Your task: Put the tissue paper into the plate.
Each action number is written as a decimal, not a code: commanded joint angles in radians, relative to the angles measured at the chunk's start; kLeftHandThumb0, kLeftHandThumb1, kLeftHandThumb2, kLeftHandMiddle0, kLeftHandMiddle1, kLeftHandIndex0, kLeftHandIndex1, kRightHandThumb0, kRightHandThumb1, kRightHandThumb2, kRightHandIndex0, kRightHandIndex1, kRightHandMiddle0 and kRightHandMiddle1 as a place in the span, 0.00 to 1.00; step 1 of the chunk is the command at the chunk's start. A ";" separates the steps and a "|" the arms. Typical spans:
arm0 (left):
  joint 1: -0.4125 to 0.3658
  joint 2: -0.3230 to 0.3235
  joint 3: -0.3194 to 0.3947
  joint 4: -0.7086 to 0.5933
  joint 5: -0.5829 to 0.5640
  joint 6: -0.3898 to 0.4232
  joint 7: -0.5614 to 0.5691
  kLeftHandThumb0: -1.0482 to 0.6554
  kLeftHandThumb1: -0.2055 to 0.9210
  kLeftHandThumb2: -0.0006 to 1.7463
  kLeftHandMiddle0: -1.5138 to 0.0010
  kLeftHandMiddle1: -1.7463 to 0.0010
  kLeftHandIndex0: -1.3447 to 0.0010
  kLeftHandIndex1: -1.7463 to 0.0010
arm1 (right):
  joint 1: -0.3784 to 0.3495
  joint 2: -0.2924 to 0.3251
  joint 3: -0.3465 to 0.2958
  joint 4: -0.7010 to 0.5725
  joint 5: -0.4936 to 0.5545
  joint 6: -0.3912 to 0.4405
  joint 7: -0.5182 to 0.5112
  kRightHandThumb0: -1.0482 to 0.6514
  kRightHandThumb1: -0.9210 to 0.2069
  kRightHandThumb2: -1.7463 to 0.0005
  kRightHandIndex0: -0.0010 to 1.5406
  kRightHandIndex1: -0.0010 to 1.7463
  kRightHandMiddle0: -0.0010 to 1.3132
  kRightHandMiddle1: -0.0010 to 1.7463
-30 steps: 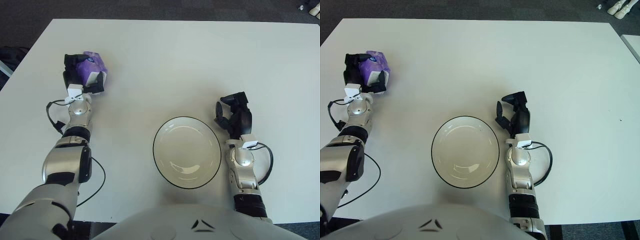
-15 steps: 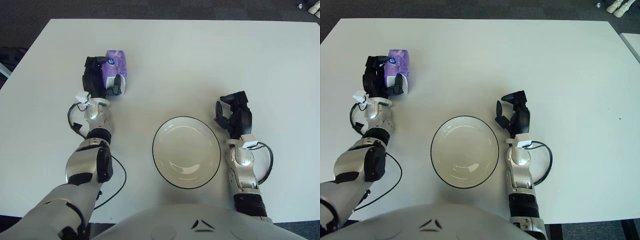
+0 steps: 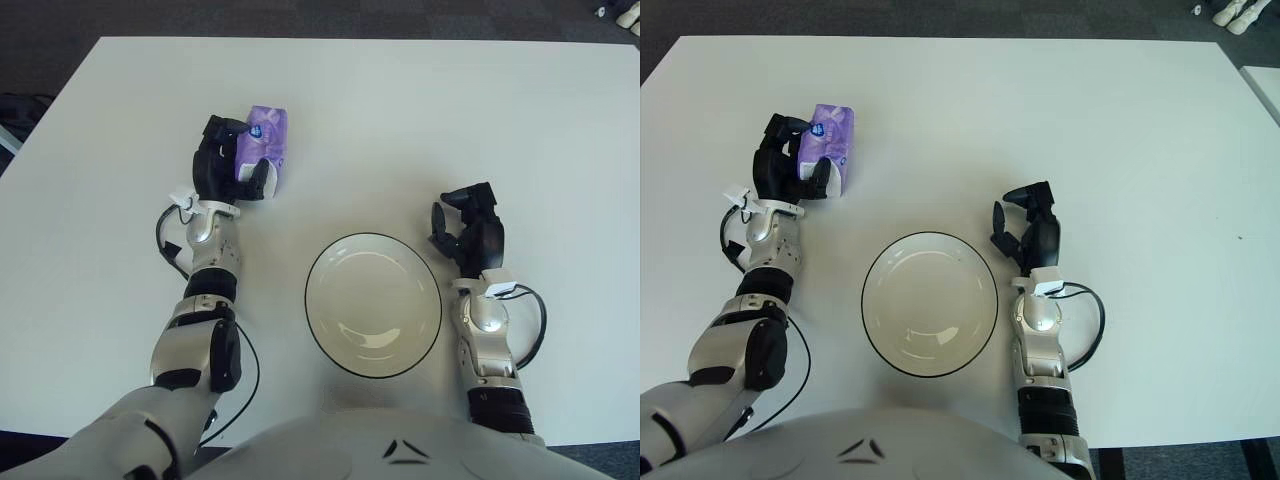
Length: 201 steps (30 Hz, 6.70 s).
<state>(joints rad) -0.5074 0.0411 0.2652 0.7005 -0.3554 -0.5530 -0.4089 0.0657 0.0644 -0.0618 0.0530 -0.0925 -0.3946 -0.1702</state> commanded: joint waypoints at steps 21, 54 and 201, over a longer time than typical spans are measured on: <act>0.167 0.143 -0.180 -0.455 0.130 -0.044 -0.168 0.61 0.09 1.00 0.36 0.08 0.48 0.00 | 0.043 0.005 -0.001 0.048 0.012 0.025 0.003 0.40 0.12 0.59 0.37 0.77 0.21 1.00; 0.218 0.216 -0.171 -0.587 0.441 -0.251 0.124 0.61 0.11 1.00 0.40 0.03 0.49 0.00 | 0.033 0.000 -0.010 0.063 0.015 0.011 0.004 0.40 0.13 0.58 0.36 0.78 0.21 1.00; 0.134 0.351 -0.582 -0.757 0.123 -0.213 -0.402 0.08 1.00 0.57 1.00 0.71 1.00 0.80 | 0.075 0.045 -0.003 -0.053 0.029 0.144 -0.006 0.39 0.24 0.48 0.39 0.76 0.27 1.00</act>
<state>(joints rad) -0.3702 0.3648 -0.3394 -0.0461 -0.1997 -0.7353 -0.7870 0.0931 0.1064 -0.0648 -0.0309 -0.0618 -0.2887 -0.1699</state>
